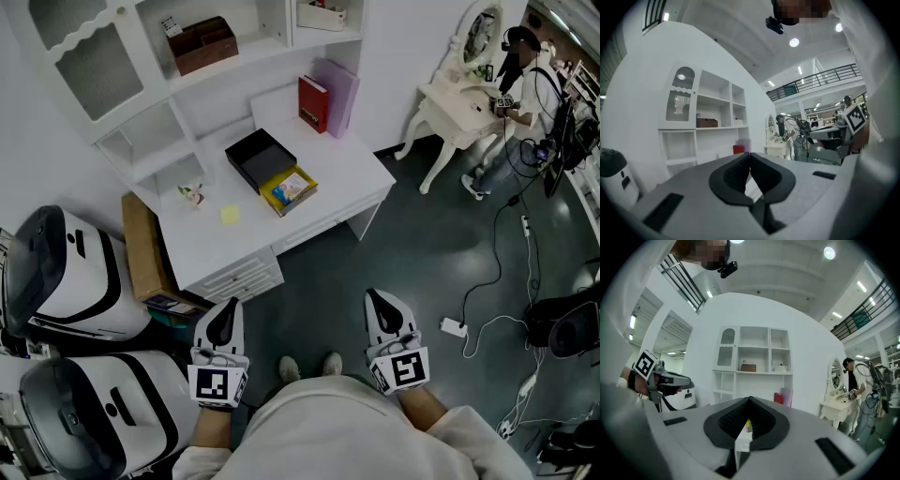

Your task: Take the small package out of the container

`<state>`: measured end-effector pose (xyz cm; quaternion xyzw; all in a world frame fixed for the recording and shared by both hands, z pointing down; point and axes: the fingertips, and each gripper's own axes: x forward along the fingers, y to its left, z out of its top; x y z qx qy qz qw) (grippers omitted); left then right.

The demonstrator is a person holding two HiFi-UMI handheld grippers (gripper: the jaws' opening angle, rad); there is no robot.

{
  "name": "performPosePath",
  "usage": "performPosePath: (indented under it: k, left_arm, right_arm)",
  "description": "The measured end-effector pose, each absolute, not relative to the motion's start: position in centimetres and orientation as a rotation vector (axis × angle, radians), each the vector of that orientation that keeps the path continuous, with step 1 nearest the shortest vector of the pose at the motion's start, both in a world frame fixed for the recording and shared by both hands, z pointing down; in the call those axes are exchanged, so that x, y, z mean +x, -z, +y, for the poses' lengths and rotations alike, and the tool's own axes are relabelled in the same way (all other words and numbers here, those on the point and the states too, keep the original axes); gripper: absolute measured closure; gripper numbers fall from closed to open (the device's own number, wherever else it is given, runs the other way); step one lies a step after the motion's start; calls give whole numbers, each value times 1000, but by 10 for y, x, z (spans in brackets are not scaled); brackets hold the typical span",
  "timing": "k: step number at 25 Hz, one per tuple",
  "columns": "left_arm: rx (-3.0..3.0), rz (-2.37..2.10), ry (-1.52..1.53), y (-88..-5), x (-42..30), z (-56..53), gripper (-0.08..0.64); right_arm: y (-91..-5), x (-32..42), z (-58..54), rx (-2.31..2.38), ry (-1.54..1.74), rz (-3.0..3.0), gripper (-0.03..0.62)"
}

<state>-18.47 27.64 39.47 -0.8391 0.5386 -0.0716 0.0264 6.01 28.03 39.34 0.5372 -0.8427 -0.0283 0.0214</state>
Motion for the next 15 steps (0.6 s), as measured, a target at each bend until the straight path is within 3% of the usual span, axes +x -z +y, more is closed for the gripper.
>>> performPosePath:
  k: [15]
  left_arm:
    - [-2613, 1660, 198, -395, -171, 285, 549]
  right_arm:
    - [-393, 69, 289, 1666, 85, -2625, 569]
